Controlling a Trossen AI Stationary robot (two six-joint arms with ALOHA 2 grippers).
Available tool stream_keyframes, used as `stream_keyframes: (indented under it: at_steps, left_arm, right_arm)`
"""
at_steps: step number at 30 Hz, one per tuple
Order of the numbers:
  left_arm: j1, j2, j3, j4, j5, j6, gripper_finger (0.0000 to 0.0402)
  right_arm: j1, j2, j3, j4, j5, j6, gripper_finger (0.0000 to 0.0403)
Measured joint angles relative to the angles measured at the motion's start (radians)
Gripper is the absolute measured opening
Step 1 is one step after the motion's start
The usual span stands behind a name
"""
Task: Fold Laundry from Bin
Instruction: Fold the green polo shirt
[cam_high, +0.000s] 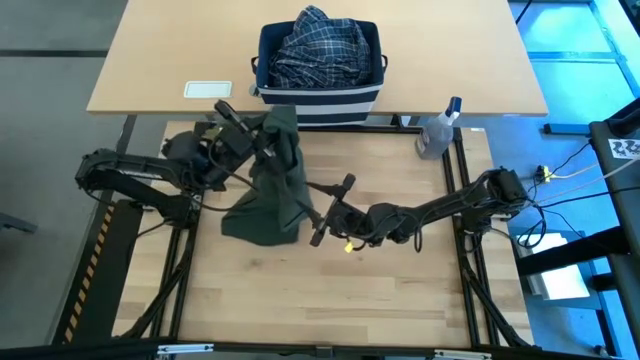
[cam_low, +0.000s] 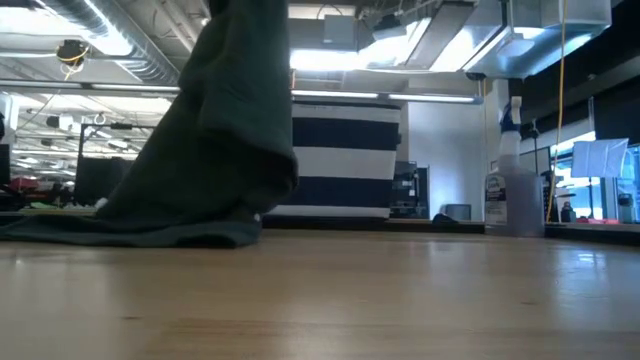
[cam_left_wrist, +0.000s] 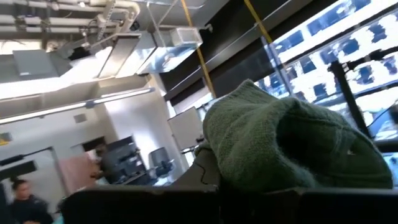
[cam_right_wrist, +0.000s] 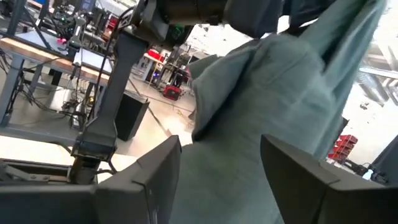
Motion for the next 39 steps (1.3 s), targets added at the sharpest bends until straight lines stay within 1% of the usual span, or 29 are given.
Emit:
stream_keyframes:
  at_steps: [3,9,11,14,20,26,28,30,33,34,35,36,39]
  left_arm:
    - [0.006,0.003,0.000,0.001,0.016,-0.010,0.0000]
    - [0.014,0.008,0.000,0.015,0.013,-0.010,0.0000]
    - [0.018,0.007,0.000,0.018,0.013,-0.010,0.0000]
    - [0.019,0.007,0.000,0.018,0.012,-0.011,0.0000]
    - [0.019,0.007,0.000,0.018,0.015,-0.020,0.0000]
    - [0.015,0.007,0.000,0.015,0.029,-0.035,0.0000]
    - [0.010,0.007,0.000,0.011,0.024,-0.033,0.0000]
    - [0.005,0.007,0.000,0.005,0.015,-0.016,0.0000]
    - [-0.007,0.007,0.000,0.005,-0.024,0.019,0.0000]
    - [-0.011,0.004,0.000,0.003,-0.042,0.036,0.0000]
    - [-0.017,0.001,0.000,-0.005,-0.060,0.054,0.0000]
    - [-0.024,-0.003,0.000,-0.013,-0.077,0.071,0.0000]
    - [-0.045,-0.021,0.000,-0.039,-0.146,0.124,0.0000]
  right_arm:
    - [-0.013,0.031,0.028,-0.009,-0.001,0.019,0.0221]
    - [-0.018,0.103,0.111,-0.013,0.013,0.019,0.0221]
    - [-0.017,0.133,0.146,-0.018,0.047,0.019,0.0221]
    - [-0.017,0.169,0.199,-0.082,0.090,0.018,0.0221]
    - [-0.030,0.237,0.274,-0.119,0.231,0.017,0.0221]
    - [-0.056,0.248,0.288,-0.116,0.265,0.040,0.0217]
    - [-0.059,0.248,0.288,-0.128,0.301,0.041,0.0199]
    - [-0.060,0.247,0.288,-0.133,0.329,0.020,0.0162]
    - [-0.061,0.239,0.288,-0.133,0.343,-0.042,0.0078]
    - [-0.054,0.233,0.288,-0.139,0.360,-0.069,0.0046]
    - [-0.049,0.228,0.288,-0.142,0.380,-0.098,0.0023]
    - [-0.045,0.219,0.288,-0.139,0.400,-0.140,0.0014]
    - [-0.022,0.185,0.288,-0.141,0.480,-0.253,0.0016]
